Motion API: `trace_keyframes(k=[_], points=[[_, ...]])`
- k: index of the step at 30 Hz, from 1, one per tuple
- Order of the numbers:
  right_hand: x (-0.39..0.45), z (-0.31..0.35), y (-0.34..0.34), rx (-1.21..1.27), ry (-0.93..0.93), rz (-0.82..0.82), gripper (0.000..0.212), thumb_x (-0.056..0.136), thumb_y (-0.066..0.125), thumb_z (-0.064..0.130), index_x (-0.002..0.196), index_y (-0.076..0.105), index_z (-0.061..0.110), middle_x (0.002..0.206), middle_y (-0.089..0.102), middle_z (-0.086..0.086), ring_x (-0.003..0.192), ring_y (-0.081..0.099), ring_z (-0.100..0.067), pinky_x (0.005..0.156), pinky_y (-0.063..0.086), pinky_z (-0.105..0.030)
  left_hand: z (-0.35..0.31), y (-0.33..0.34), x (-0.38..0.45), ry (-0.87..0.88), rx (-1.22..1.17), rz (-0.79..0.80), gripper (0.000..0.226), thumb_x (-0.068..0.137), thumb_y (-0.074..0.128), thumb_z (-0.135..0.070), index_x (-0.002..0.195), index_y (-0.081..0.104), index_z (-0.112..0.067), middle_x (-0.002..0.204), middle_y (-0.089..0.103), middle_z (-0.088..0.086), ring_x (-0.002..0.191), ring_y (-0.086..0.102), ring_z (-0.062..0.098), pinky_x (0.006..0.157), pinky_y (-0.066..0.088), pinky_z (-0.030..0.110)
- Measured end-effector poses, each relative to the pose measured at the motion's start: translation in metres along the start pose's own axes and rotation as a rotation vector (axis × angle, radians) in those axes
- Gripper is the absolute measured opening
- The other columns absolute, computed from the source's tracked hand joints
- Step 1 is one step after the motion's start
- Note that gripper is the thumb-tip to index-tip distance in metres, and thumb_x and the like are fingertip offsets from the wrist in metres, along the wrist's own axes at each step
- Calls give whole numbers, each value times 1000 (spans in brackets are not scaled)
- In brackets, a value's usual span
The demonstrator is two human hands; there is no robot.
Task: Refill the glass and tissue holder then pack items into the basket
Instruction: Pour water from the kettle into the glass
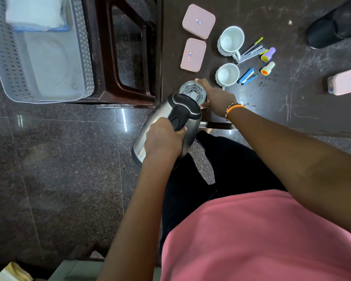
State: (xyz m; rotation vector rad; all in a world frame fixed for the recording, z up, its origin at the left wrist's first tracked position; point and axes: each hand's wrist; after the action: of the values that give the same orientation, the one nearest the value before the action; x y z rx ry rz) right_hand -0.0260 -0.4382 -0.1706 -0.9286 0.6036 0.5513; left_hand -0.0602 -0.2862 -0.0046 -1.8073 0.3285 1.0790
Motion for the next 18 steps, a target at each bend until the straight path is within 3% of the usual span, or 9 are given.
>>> trace_keyframes(k=[18], points=[[0, -2, -1, 5, -4, 15, 73, 81, 63, 23, 136, 17, 33, 116, 61, -22, 103, 61, -41, 84, 50, -56, -3, -2, 1, 5, -22, 15, 37, 84, 62, -38, 97, 53, -5, 109, 61, 16, 100, 58, 37, 82, 51, 41]])
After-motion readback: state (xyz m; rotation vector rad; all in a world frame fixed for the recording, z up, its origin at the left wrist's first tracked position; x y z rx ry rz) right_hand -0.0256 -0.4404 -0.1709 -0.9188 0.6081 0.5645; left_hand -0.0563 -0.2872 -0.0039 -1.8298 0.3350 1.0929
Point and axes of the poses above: each hand's wrist, its own x-axis towards the middle knuckle, its own y-axis out of the palm, z = x × y
